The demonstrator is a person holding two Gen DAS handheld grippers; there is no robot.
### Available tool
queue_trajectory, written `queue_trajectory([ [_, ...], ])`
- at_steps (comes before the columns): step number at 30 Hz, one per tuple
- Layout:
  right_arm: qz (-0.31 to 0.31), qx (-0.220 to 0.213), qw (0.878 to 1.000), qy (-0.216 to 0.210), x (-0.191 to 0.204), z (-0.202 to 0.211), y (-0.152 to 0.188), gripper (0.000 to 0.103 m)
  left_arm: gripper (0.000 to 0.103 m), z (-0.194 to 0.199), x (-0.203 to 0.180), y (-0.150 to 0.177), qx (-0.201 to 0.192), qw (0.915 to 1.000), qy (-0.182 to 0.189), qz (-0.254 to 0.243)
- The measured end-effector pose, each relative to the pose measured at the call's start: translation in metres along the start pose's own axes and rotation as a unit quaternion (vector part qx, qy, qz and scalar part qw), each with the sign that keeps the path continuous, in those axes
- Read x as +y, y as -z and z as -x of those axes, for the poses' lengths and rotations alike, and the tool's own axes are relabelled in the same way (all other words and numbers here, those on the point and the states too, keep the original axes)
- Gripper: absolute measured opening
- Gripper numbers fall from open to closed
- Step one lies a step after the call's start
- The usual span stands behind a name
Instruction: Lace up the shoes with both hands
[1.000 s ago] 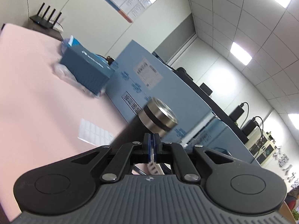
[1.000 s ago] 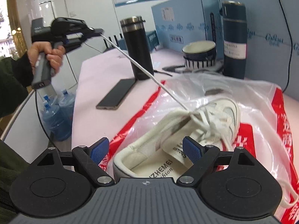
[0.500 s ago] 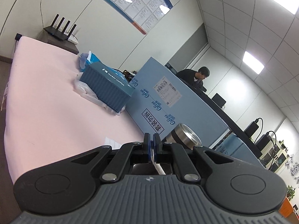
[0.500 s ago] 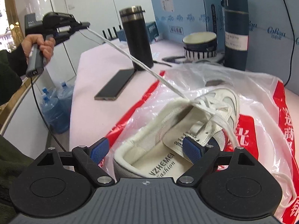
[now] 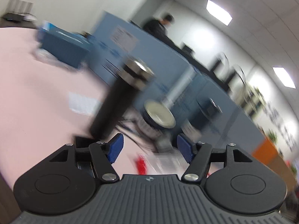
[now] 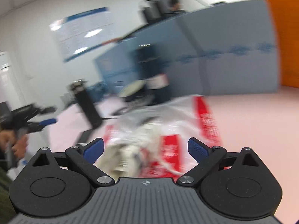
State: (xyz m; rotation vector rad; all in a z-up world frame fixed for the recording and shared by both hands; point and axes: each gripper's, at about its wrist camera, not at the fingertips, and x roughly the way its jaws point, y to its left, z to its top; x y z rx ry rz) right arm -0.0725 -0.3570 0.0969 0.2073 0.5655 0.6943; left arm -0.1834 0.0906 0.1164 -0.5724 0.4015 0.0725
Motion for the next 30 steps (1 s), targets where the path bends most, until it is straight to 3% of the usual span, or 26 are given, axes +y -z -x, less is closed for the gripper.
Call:
queue_trajectory([
  [2, -0.003, 0.02, 0.999, 0.038, -0.012, 0.002, 0.004, 0.097, 0.062, -0.02, -0.03, 0.019, 0.055, 0.9964, 0.035, -0.055],
  [6, -0.011, 0.028, 0.997, 0.073, -0.021, 0.007, 0.017, 0.097, 0.069, -0.053, -0.079, 0.057, 0.13, 0.9778, 0.094, -0.135],
  [8, -0.005, 0.027, 0.997, 0.076, -0.02, 0.008, 0.02, 0.097, 0.073, -0.066, -0.094, 0.073, 0.147, 0.9726, 0.102, -0.149],
  [11, 0.016, 0.03, 0.997, 0.071, -0.015, 0.004, 0.021, 0.099, 0.073, -0.081, -0.104, 0.087, 0.166, 0.9718, 0.098, -0.136],
  [15, 0.05, 0.057, 0.995, 0.064, -0.011, -0.012, 0.018, 0.102, 0.073, -0.092, -0.109, 0.093, 0.159, 0.973, 0.049, -0.16],
  [18, 0.046, 0.082, 0.995, 0.03, -0.011, -0.026, 0.014, 0.102, 0.075, -0.094, -0.101, 0.087, 0.149, 0.9754, 0.043, -0.157],
  [21, 0.054, 0.113, 0.992, 0.008, -0.006, -0.04, 0.01, 0.102, 0.076, -0.093, -0.099, 0.079, 0.131, 0.9754, 0.012, -0.177],
  [24, 0.084, 0.124, 0.989, 0.015, 0.001, -0.048, 0.008, 0.102, 0.075, -0.093, -0.096, 0.072, 0.119, 0.9767, -0.016, -0.178],
  [30, 0.123, 0.1, 0.985, 0.072, -0.007, -0.055, -0.007, 0.101, 0.076, -0.093, -0.091, 0.079, 0.132, 0.9807, -0.02, -0.143],
])
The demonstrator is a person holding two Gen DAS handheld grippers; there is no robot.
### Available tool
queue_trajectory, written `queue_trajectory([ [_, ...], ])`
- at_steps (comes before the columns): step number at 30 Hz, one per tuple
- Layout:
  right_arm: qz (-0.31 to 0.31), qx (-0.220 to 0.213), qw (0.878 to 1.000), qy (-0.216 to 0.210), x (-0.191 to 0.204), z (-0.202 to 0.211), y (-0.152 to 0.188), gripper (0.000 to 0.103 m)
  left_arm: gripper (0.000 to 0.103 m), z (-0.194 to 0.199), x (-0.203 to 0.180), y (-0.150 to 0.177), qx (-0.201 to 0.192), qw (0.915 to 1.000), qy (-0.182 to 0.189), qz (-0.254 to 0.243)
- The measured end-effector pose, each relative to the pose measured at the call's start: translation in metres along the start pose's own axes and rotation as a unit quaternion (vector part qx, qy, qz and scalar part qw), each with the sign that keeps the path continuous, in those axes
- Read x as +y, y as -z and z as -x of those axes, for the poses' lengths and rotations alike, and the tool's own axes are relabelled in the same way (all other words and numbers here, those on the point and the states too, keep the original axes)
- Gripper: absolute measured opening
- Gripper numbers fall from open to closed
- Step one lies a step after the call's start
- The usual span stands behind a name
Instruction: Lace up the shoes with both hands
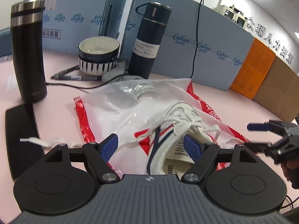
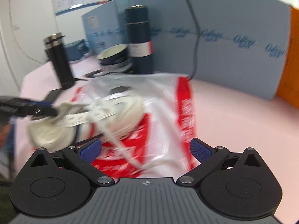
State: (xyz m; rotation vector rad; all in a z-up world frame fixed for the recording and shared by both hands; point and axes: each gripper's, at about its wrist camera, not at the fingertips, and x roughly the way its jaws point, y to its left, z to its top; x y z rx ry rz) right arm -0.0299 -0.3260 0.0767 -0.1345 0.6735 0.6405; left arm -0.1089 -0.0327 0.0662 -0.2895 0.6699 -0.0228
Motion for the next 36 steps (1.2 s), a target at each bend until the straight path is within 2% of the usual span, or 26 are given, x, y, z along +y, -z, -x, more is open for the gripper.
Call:
queue_trajectory([
  [2, 0.032, -0.001, 0.999, 0.044, -0.004, -0.003, -0.004, 0.102, 0.076, -0.002, -0.001, 0.005, 0.004, 1.0, -0.001, 0.009],
  [4, 0.096, 0.014, 0.991, 0.088, -0.004, -0.011, -0.005, 0.101, 0.076, -0.003, -0.002, 0.009, 0.007, 0.9998, 0.002, 0.016],
  [6, 0.179, 0.042, 0.976, 0.118, 0.0, -0.023, -0.001, 0.101, 0.076, -0.005, -0.003, 0.01, 0.01, 0.9998, 0.003, 0.017],
  [9, 0.3, 0.068, 0.943, 0.125, 0.01, -0.038, 0.012, 0.101, 0.076, -0.007, -0.004, 0.009, 0.014, 0.9998, 0.001, 0.012],
  [11, 0.362, 0.082, 0.922, 0.109, 0.017, -0.044, 0.019, 0.101, 0.077, -0.007, -0.004, 0.009, 0.015, 0.9998, 0.0, 0.013],
  [12, 0.382, 0.084, 0.916, 0.093, 0.021, -0.044, 0.021, 0.101, 0.078, -0.008, -0.004, 0.009, 0.016, 0.9998, -0.002, 0.014],
  [15, 0.421, 0.088, 0.902, 0.035, 0.03, -0.042, 0.025, 0.101, 0.079, -0.009, -0.002, 0.01, 0.018, 0.9996, -0.007, 0.021],
  [20, 0.46, 0.08, 0.884, -0.022, 0.036, -0.037, 0.023, 0.101, 0.08, -0.012, 0.001, 0.01, 0.026, 0.9991, -0.013, 0.03],
  [22, 0.47, 0.087, 0.877, -0.052, 0.035, -0.036, 0.02, 0.094, 0.081, -0.013, 0.001, 0.01, 0.029, 0.999, -0.015, 0.03],
  [24, 0.469, 0.102, 0.874, -0.082, 0.033, -0.037, 0.015, 0.074, 0.081, -0.014, 0.001, 0.009, 0.032, 0.9989, -0.017, 0.029],
  [25, 0.462, 0.113, 0.874, -0.098, 0.031, -0.039, 0.011, 0.07, 0.081, -0.014, 0.001, 0.009, 0.032, 0.9989, -0.017, 0.029],
  [27, 0.449, 0.134, 0.875, -0.122, 0.027, -0.044, 0.006, 0.047, 0.081, -0.014, 0.001, 0.01, 0.032, 0.9989, -0.018, 0.03],
  [32, 0.446, 0.158, 0.865, -0.165, 0.018, -0.051, 0.0, 0.035, 0.081, -0.016, 0.003, 0.011, 0.038, 0.9983, -0.026, 0.037],
  [34, 0.441, 0.169, 0.861, -0.188, 0.016, -0.055, -0.002, 0.027, 0.081, -0.016, 0.004, 0.01, 0.038, 0.998, -0.029, 0.041],
  [36, 0.428, 0.186, 0.859, -0.212, 0.013, -0.058, -0.005, 0.014, 0.081, -0.016, 0.005, 0.01, 0.037, 0.9977, -0.033, 0.045],
])
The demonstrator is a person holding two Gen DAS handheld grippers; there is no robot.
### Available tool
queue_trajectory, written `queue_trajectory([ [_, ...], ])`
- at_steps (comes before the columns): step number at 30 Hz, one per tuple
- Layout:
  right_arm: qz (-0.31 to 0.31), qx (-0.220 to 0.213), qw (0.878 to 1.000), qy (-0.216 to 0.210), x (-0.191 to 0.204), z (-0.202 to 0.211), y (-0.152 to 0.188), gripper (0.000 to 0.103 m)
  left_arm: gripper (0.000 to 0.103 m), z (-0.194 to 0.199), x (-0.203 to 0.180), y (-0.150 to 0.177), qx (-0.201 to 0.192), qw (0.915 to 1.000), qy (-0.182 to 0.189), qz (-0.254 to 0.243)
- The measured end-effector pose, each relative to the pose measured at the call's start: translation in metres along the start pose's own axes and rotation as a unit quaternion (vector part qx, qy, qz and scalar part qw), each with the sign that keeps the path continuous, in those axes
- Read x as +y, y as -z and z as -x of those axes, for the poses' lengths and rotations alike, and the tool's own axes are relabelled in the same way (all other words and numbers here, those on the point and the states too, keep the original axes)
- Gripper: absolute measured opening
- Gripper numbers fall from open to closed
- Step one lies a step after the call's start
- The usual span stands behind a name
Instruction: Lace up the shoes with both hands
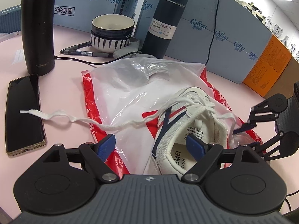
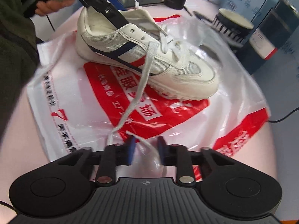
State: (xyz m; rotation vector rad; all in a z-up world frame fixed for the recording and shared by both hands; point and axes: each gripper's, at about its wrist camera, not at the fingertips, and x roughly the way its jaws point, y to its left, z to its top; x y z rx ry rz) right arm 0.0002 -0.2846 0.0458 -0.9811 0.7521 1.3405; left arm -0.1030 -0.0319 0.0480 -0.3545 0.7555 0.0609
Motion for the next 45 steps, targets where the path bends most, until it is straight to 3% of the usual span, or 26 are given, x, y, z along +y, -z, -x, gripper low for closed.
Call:
queue_trajectory([
  [7, 0.017, -0.014, 0.999, -0.05, -0.012, -0.001, 0.004, 0.013, 0.081, -0.001, 0.004, -0.001, 0.0, 0.9999, -0.002, 0.015],
  [10, 0.02, -0.038, 0.998, -0.054, -0.016, 0.001, 0.011, 0.019, 0.081, -0.004, 0.005, -0.001, 0.004, 0.9998, -0.006, 0.017],
  [14, 0.028, -0.055, 0.997, -0.054, -0.017, 0.004, 0.018, 0.057, 0.081, -0.006, 0.007, -0.003, 0.006, 0.9997, -0.008, 0.021],
  [16, 0.03, -0.056, 0.996, -0.065, -0.016, 0.004, 0.018, 0.056, 0.082, -0.007, 0.008, -0.005, 0.008, 0.9997, -0.007, 0.021],
  [21, 0.009, -0.059, 0.996, -0.062, -0.015, 0.005, 0.015, 0.013, 0.082, -0.011, 0.008, -0.007, 0.016, 0.9997, -0.008, 0.018],
  [25, -0.034, -0.051, 0.996, -0.062, -0.018, 0.003, 0.015, 0.005, 0.082, -0.014, 0.008, -0.008, 0.019, 0.9996, -0.007, 0.019],
  [28, -0.123, -0.072, 0.989, -0.041, -0.025, 0.011, 0.022, 0.005, 0.082, -0.015, 0.009, -0.008, 0.019, 0.9996, -0.006, 0.018],
  [32, -0.301, -0.097, 0.949, 0.012, -0.041, 0.023, 0.04, 0.005, 0.082, -0.013, 0.01, -0.007, 0.016, 0.9997, -0.001, 0.02],
  [36, -0.341, -0.102, 0.934, 0.04, -0.027, 0.02, 0.042, 0.009, 0.082, -0.014, 0.013, -0.004, 0.017, 0.9994, 0.006, 0.029],
  [37, -0.351, -0.103, 0.93, 0.047, -0.023, 0.019, 0.043, 0.015, 0.082, -0.015, 0.013, -0.003, 0.018, 0.9993, 0.007, 0.031],
  [39, -0.331, -0.116, 0.934, 0.065, -0.014, 0.018, 0.039, 0.038, 0.082, -0.014, 0.013, -0.003, 0.017, 0.9994, 0.009, 0.03],
  [45, -0.299, -0.161, 0.935, 0.103, -0.011, 0.02, 0.033, 0.039, 0.082, -0.005, 0.014, -0.003, 0.01, 0.9997, 0.011, 0.017],
])
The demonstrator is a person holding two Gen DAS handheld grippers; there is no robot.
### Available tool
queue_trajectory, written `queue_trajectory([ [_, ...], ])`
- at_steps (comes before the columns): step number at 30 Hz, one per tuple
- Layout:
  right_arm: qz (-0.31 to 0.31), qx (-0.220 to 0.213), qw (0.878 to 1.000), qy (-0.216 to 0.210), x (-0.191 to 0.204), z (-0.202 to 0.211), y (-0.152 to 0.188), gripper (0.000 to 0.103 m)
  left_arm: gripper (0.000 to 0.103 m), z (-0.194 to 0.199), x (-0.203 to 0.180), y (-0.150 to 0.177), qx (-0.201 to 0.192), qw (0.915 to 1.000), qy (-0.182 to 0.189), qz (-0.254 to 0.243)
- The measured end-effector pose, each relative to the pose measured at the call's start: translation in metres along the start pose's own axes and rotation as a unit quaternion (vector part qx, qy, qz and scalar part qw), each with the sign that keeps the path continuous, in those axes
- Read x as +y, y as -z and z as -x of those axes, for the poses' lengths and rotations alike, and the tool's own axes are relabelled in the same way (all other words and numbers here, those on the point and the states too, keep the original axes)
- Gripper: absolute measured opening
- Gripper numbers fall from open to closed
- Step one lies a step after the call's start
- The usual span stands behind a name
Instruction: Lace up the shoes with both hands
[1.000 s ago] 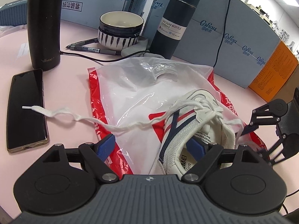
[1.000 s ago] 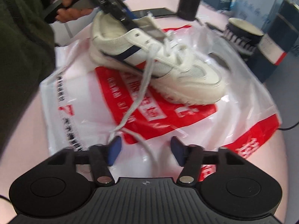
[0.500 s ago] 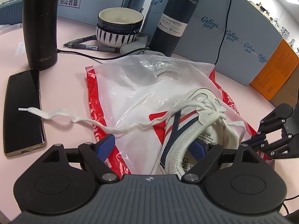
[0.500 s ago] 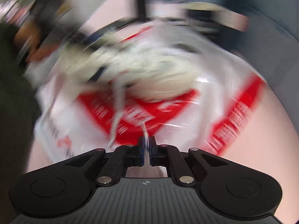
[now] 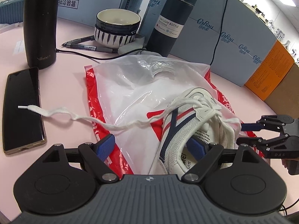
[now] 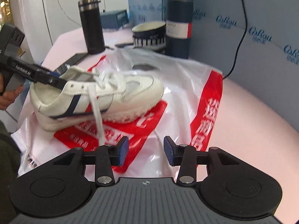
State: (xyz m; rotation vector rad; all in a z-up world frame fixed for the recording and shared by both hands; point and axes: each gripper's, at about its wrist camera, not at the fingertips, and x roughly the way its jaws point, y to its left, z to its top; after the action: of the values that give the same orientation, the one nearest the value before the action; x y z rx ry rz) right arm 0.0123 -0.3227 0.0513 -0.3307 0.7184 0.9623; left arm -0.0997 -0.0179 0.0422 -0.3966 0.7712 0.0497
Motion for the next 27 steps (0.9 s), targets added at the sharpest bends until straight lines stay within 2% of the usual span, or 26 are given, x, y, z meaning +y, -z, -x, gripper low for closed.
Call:
queue_trajectory([
  [4, -0.01, -0.016, 1.0, 0.005, -0.009, -0.006, 0.0, 0.036, 0.082, 0.004, 0.003, 0.001, -0.003, 1.0, 0.0, 0.004],
  [6, -0.014, -0.014, 1.0, 0.004, -0.012, -0.01, 0.001, 0.017, 0.082, 0.004, 0.003, 0.001, -0.003, 1.0, -0.001, 0.005],
  [12, -0.021, -0.02, 1.0, 0.0, -0.021, -0.017, 0.006, 0.016, 0.082, 0.003, 0.001, 0.001, -0.004, 1.0, -0.005, 0.007],
  [13, -0.019, -0.017, 1.0, 0.0, -0.021, -0.019, 0.007, 0.014, 0.082, 0.003, 0.001, 0.001, -0.003, 1.0, -0.006, 0.007],
  [14, -0.017, -0.014, 1.0, 0.0, -0.021, -0.02, 0.009, 0.007, 0.082, 0.002, 0.001, 0.0, -0.003, 1.0, -0.007, 0.006],
  [15, -0.015, -0.01, 1.0, 0.0, -0.021, -0.022, 0.01, 0.004, 0.082, 0.002, 0.0, 0.0, -0.003, 1.0, -0.007, 0.006],
  [17, -0.009, -0.007, 1.0, -0.002, -0.018, -0.022, 0.012, 0.003, 0.082, 0.001, -0.001, -0.001, -0.003, 1.0, -0.008, 0.003],
  [21, -0.048, -0.022, 0.999, -0.01, -0.018, -0.013, 0.012, 0.003, 0.082, 0.002, -0.004, -0.002, -0.007, 0.9999, -0.007, -0.005],
  [24, -0.146, -0.059, 0.986, -0.055, -0.026, 0.002, 0.007, 0.003, 0.082, 0.003, -0.006, -0.002, -0.01, 0.9999, -0.001, -0.014],
  [27, -0.25, -0.099, 0.956, -0.12, -0.03, 0.011, 0.005, 0.003, 0.082, 0.004, -0.009, -0.001, -0.013, 0.9996, 0.004, -0.024],
])
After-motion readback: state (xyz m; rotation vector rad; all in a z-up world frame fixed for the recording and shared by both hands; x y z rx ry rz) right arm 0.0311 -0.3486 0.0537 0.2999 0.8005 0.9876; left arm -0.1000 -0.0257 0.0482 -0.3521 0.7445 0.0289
